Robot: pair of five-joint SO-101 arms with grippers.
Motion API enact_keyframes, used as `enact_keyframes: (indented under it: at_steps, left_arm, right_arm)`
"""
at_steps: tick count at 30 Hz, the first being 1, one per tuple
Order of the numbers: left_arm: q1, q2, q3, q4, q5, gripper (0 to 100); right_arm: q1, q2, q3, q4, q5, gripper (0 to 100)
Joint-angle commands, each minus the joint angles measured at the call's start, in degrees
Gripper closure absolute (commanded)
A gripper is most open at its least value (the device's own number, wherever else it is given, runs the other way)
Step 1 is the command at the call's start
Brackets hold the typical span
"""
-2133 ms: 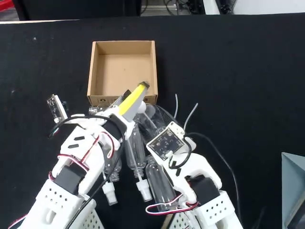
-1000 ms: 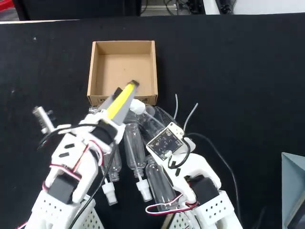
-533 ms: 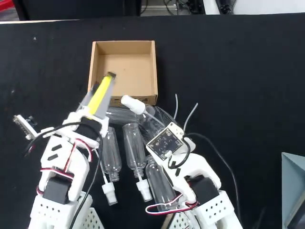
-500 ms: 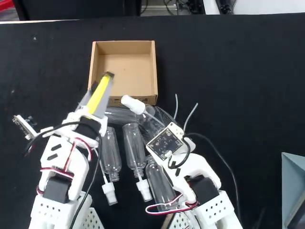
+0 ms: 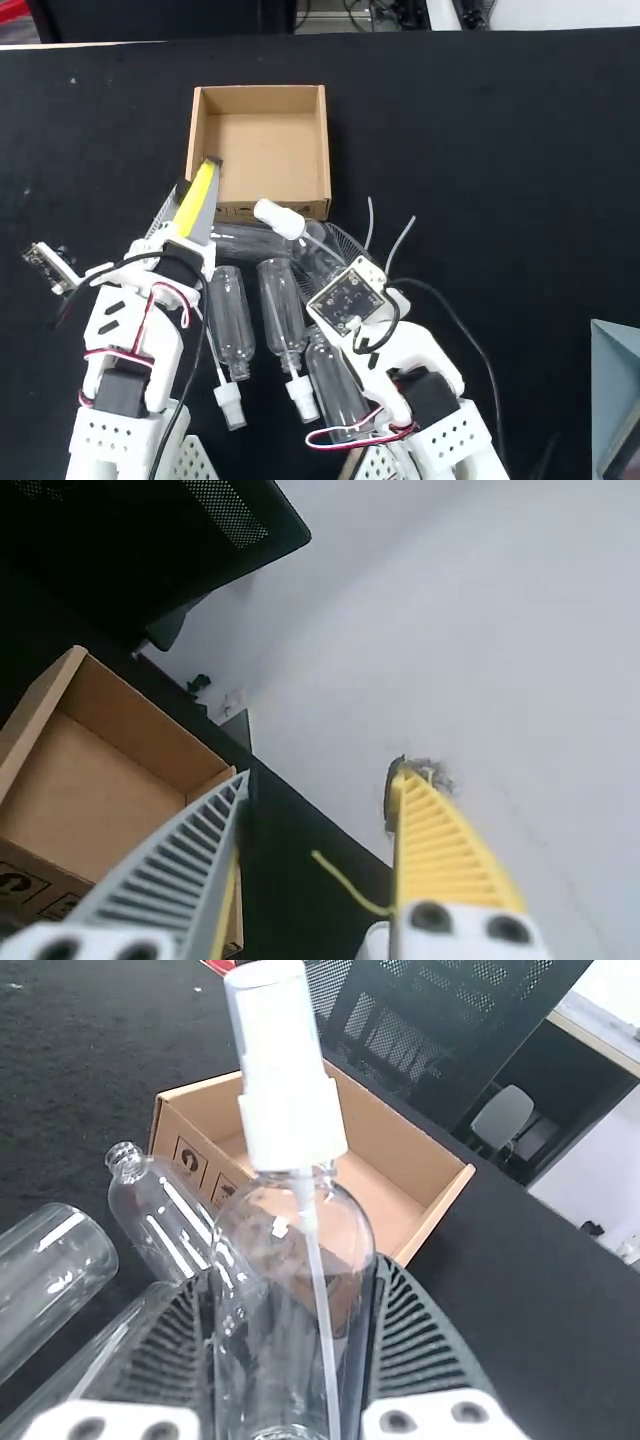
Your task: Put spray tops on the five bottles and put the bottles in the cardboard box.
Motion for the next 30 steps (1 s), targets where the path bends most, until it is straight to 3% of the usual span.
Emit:
enact_keyframes:
  at_steps: [1, 5, 15, 30]
  left_arm:
    - [-0.57, -0.79, -0.92, -1.32, -0.7, 80]
    - [-0.66, -0.7, -0.75, -1.05, -1.32, 80]
    - [0.48, -0.7, 0.13, -0.97, -4.22, 80]
    - [12.18, -1.14, 4.44, -0.88, -15.82, 80]
  right_arm:
    - [-0.88, -0.84, -6.64, -1.58, -2.55, 98.6]
    - [-0.88, -0.84, -7.6, -1.67, -6.07, 98.6]
    - [-1.32, -0.84, -10.42, -1.49, -6.07, 98.6]
    - [-7.47, -0.75, -9.1, -1.32, -5.89, 98.6]
